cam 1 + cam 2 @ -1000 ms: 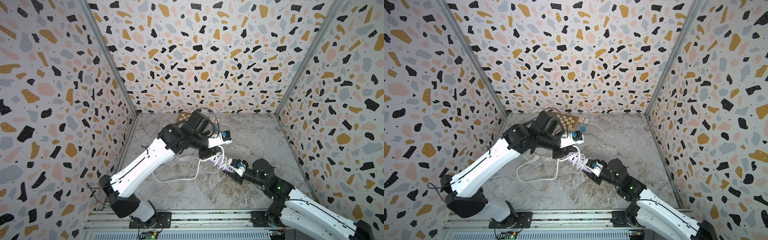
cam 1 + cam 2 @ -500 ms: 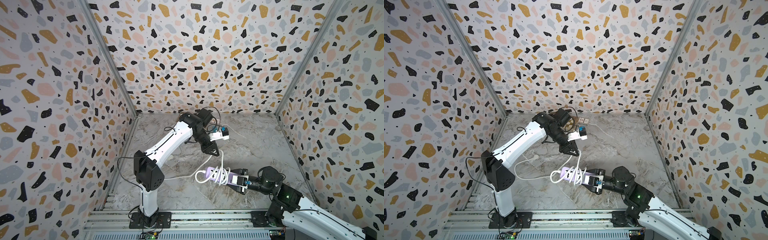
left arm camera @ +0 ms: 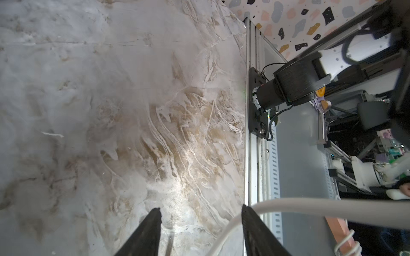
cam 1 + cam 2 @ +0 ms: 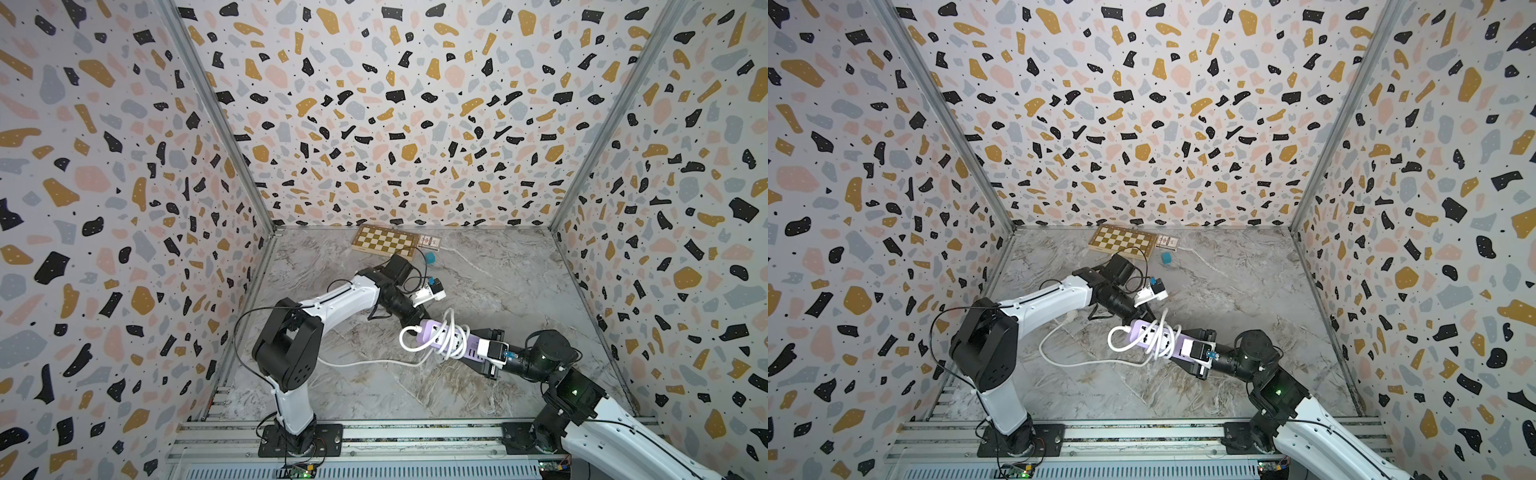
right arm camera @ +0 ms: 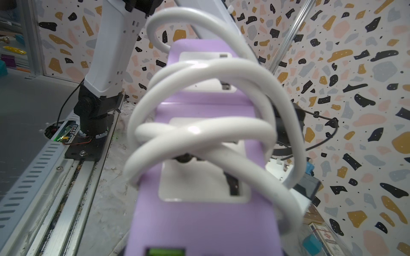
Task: Wrap the cord around the power strip
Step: Wrap the power cord around the power strip.
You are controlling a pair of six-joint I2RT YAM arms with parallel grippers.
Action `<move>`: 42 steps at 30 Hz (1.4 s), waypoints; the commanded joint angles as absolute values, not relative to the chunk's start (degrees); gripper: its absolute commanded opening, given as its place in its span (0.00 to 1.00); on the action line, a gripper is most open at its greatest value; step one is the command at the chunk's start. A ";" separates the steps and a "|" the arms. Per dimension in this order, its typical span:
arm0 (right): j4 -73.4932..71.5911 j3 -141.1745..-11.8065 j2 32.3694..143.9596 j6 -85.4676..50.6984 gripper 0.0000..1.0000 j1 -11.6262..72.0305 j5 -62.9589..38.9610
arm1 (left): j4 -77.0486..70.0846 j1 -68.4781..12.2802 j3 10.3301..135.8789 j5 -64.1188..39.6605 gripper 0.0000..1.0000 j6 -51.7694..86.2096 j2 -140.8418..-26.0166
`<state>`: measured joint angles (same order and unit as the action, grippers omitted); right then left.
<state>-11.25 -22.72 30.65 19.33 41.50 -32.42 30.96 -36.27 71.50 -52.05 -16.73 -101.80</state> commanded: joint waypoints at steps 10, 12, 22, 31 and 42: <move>-19.33 -27.14 32.69 13.65 0.00 36.20 -36.65 | -7.62 -36.39 47.87 -39.04 0.59 2.28 -90.03; -18.44 -27.50 32.95 13.53 0.00 35.24 -36.52 | -9.60 -36.33 44.67 -30.12 0.59 4.55 -87.02; -18.22 -28.28 33.92 12.05 0.00 32.22 -37.27 | -15.44 -36.59 33.53 -32.42 0.57 3.47 -76.54; -17.60 -30.02 35.05 12.06 0.00 30.60 -37.02 | -23.39 -40.84 31.23 -42.37 0.55 3.75 -76.74; -17.39 -32.22 35.45 8.91 0.00 30.13 -35.03 | -32.00 -44.07 31.59 -36.95 0.50 7.10 -88.34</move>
<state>-14.13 -28.53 36.69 10.87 30.57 -36.14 -28.49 -43.55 30.59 -39.94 6.98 -87.24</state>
